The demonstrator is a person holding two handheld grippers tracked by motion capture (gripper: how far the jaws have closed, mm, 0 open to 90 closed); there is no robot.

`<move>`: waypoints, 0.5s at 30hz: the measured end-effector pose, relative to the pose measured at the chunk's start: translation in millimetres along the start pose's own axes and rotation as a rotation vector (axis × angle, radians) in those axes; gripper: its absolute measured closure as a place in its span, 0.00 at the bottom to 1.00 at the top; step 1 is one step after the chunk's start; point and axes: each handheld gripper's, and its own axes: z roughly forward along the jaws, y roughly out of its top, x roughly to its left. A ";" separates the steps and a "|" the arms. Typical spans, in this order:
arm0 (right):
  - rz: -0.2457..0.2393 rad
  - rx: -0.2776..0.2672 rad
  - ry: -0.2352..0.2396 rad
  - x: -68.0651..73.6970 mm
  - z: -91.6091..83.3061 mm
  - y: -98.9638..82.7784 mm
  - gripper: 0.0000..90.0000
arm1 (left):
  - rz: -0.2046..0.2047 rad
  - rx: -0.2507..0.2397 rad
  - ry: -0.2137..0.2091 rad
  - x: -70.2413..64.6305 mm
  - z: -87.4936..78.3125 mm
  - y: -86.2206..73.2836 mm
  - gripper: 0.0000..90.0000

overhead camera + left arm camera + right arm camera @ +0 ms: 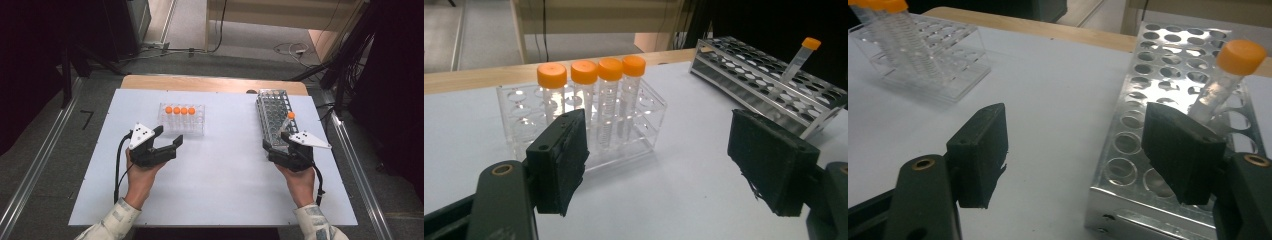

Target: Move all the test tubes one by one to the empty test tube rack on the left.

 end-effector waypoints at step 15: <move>0.072 0.007 -0.140 -43.2 21.0 6.9 0.31 | 0.004 0.020 -0.019 -3.6 -4.1 -8.5 0.26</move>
